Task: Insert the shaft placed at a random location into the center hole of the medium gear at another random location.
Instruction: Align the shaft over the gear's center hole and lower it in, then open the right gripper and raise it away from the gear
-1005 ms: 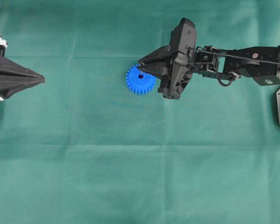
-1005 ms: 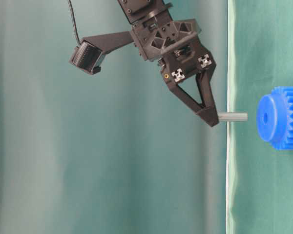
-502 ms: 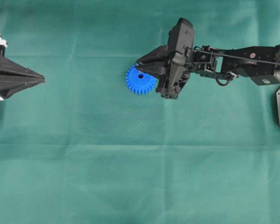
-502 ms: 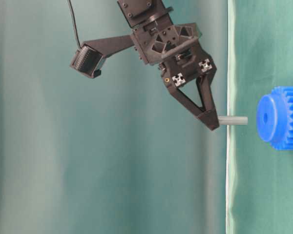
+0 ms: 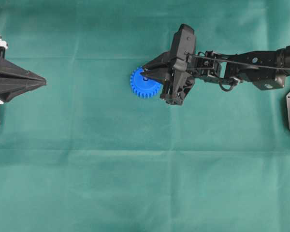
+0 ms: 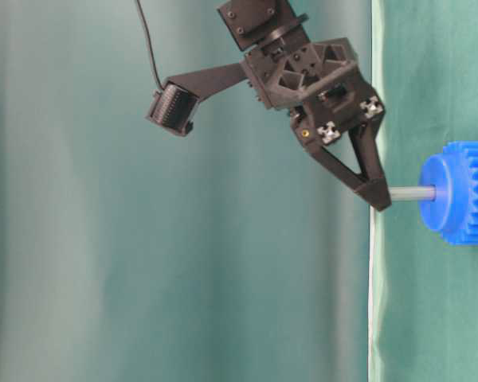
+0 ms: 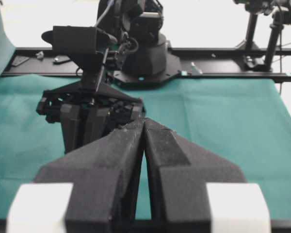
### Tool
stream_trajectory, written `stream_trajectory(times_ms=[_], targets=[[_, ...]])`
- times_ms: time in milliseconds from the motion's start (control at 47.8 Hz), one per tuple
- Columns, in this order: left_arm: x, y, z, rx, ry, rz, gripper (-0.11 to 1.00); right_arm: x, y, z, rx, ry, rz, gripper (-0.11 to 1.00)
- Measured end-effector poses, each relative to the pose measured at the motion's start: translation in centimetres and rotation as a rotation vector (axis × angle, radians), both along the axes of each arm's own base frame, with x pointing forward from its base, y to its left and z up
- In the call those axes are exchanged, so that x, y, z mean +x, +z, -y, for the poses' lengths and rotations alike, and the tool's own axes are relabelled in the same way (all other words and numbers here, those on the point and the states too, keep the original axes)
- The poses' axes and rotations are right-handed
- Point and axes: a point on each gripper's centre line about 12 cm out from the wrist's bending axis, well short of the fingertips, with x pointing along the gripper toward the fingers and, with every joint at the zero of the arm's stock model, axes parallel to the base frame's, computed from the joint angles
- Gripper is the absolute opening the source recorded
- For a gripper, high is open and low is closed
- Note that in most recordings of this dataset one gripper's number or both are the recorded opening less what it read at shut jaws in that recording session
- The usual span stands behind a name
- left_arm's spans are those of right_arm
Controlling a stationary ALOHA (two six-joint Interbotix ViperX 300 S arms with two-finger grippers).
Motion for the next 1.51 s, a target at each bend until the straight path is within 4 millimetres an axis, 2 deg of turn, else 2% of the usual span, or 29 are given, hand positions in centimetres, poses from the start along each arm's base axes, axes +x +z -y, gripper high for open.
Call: stream_trajectory(times_ms=[586, 1382, 1423, 1507], targets=[[0.0, 0.0, 0.0, 0.000, 0.000, 0.003, 0.00, 0.2, -2.8, 0.0, 0.003, -0.001, -0.043, 0.14], [0.0, 0.1, 0.0, 0.000, 0.000, 0.005, 0.00, 0.3, -2.8, 0.0, 0.003, 0.000, -0.043, 0.15], [0.0, 0.1, 0.0, 0.000, 0.000, 0.005, 0.00, 0.2, -2.8, 0.0, 0.003, -0.001, -0.043, 0.18], [0.0, 0.1, 0.0, 0.000, 0.000, 0.003, 0.00, 0.3, -2.7, 0.0, 0.004, -0.002, -0.040, 0.40]])
